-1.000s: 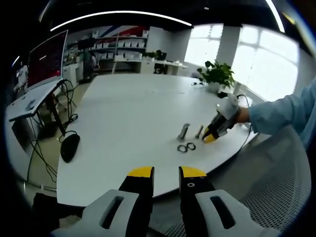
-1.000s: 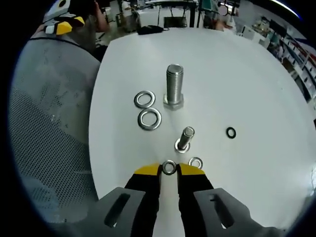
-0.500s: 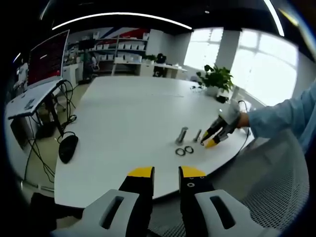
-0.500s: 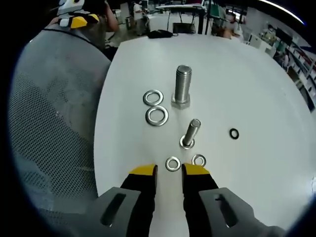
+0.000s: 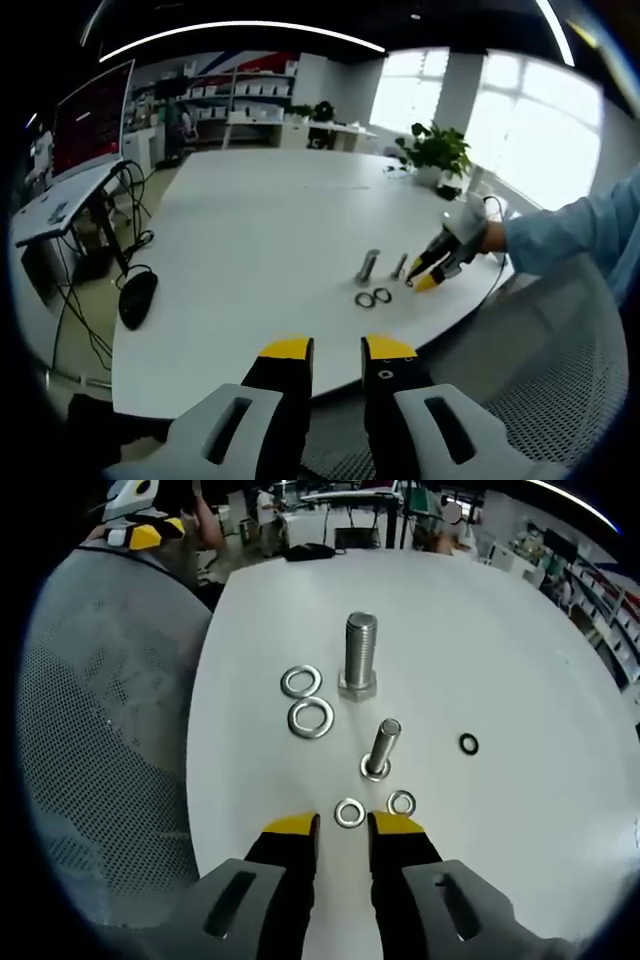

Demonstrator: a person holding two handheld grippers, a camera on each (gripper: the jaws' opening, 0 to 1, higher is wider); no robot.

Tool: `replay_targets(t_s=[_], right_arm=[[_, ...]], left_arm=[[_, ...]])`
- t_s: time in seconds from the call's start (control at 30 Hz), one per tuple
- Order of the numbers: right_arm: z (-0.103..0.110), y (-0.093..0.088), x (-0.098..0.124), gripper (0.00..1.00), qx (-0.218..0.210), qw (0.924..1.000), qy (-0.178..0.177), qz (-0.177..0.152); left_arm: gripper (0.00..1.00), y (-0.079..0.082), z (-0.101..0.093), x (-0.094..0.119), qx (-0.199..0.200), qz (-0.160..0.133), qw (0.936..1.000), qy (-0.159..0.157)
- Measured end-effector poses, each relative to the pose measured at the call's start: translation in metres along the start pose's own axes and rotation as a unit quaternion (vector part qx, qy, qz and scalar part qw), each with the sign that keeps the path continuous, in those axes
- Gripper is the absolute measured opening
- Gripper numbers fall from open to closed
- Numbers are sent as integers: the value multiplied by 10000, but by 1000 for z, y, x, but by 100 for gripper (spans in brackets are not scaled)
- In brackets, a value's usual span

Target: Place the washer onto the threaded stud by aligning its center hole with the stud, sliding it down to the base, and recovering from edge contact or off-axis alignment until the washer reaches the visible bottom stop.

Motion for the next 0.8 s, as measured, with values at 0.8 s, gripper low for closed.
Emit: replay_targets(t_s=[0.8], right_arm=[[0,-2,1,15,-24,9997,-220,-114]], left_arm=[[20,1,1,1,68,-77,9999,2]])
Point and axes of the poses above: the point that each gripper's makers call its tool centre point, and the gripper's own axes: x roughly backward along the fingers, z roughly to its left, y roughly out of its top, the point moved 5 cm from there along x, roughly backward along the fingers, and after that the axes turned 11 degrees about -y, right-handed, at the moved point
